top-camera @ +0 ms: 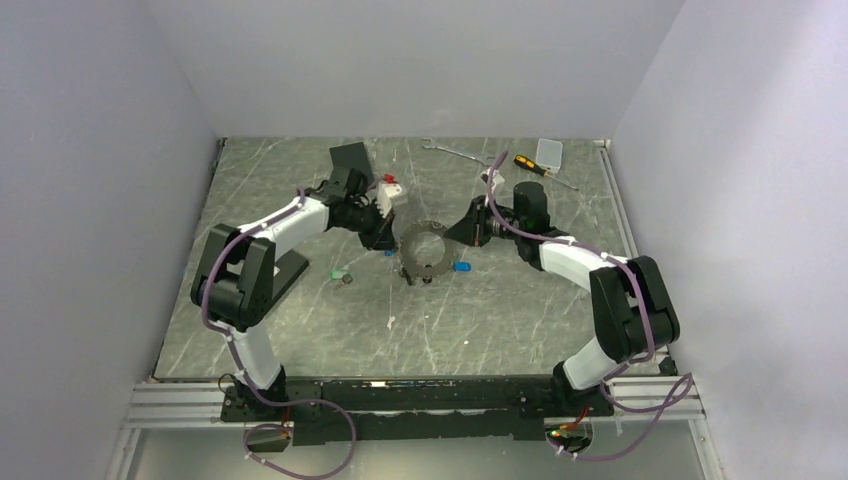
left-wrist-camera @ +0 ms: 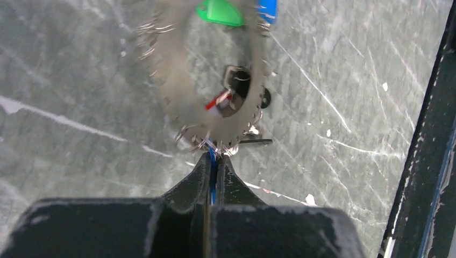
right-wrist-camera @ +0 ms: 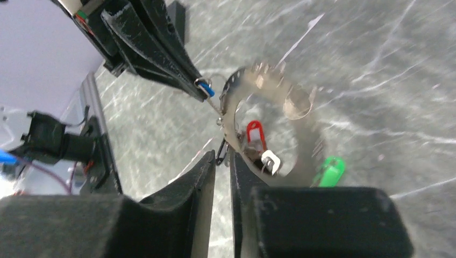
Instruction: Remove the keys from the keyring
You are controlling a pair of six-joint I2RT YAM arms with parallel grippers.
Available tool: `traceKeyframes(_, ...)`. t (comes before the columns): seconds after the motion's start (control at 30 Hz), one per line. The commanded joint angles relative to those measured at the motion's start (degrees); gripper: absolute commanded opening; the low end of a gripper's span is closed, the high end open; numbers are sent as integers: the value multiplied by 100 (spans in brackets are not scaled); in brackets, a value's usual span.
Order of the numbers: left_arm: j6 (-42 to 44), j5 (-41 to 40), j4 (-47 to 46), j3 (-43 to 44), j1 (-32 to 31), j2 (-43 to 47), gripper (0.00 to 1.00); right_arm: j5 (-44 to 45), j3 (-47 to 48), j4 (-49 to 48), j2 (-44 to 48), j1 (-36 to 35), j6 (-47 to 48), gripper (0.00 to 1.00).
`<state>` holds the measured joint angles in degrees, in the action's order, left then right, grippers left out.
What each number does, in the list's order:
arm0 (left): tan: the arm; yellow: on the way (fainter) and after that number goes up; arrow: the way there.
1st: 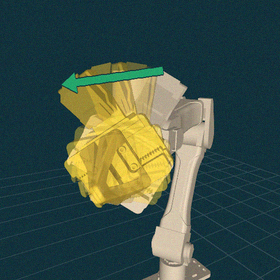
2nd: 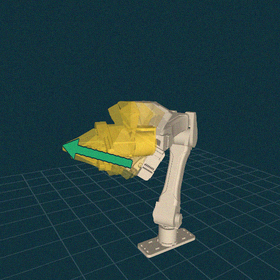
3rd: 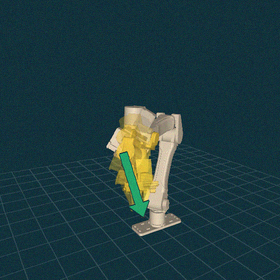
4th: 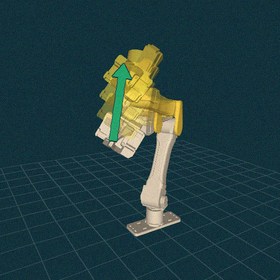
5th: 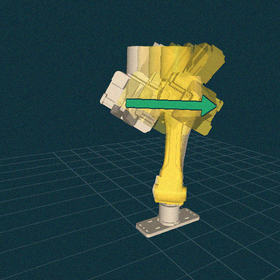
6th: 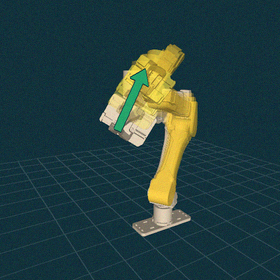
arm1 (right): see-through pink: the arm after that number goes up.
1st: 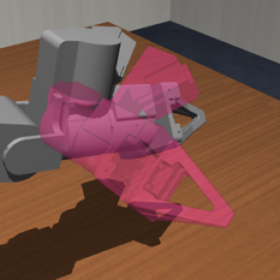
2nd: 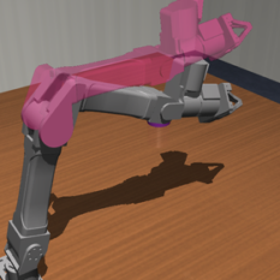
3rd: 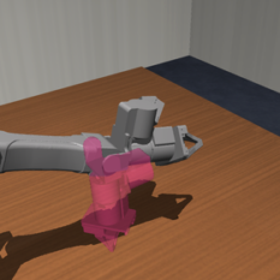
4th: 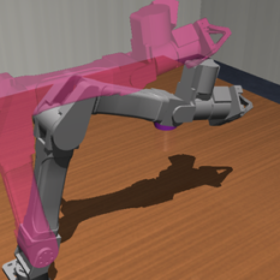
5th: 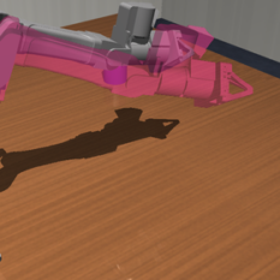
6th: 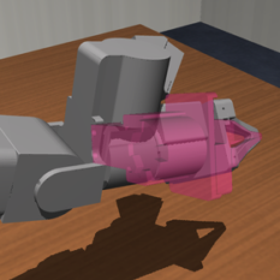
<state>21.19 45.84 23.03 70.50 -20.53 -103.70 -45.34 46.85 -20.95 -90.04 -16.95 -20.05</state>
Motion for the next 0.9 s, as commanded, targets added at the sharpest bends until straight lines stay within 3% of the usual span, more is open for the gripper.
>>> traceKeyframes(0.0, 1070, -725, 744, 275, -528, 482, 0, -972, -256, 425, 264, 30, 567, 24)
traceKeyframes(0.13, 1445, -1052, 670, 245, -769, 740, 0, -1393, -392, 806, 320, 27, 846, 38)
traceKeyframes(0.33, 2082, -1213, 1592, 918, -891, 684, 0, -1493, -249, 908, 615, 170, 1047, 49)
traceKeyframes(0.63, 2308, -286, 3615, 2456, -952, 161, 0, -1436, -127, 190, 1081, 381, 1262, 51)
traceKeyframes(0.87, 2931, -476, 3310, 2155, -1096, 866, 0, -1603, 349, 942, 1297, 516, 2201, 51)
